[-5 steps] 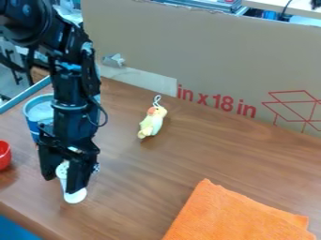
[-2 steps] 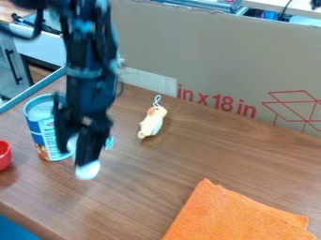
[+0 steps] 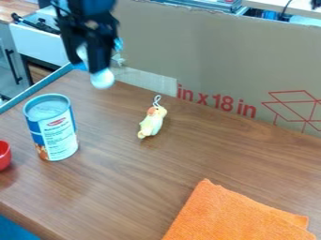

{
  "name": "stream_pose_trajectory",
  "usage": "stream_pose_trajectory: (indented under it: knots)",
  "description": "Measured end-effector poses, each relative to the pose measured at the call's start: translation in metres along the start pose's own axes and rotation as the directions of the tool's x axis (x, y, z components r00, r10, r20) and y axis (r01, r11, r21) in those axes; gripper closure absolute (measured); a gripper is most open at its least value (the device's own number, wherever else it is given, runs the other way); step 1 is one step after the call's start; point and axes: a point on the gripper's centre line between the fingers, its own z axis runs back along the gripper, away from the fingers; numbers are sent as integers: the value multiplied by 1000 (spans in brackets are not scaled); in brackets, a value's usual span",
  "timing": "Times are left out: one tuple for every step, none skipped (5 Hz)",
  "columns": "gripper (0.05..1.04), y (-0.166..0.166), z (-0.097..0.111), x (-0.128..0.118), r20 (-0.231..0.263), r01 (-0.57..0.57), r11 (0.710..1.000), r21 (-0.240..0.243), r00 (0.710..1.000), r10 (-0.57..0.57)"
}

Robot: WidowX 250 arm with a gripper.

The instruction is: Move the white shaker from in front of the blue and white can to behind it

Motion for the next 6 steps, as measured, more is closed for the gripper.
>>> stream_pose_trajectory:
  knots:
    - [488,53,7,7,34,-131,991,-2,991,131]
    - [488,96,-1,4,18,-233,972,16,972,233]
    - [488,123,-15,0,-15,-298,954,37,954,299]
    - [488,140,-56,2,-126,-328,945,2,937,326]
    - [488,149,-85,9,-227,-351,936,-16,913,339]
    - [488,160,-112,22,-262,-348,937,-33,908,328]
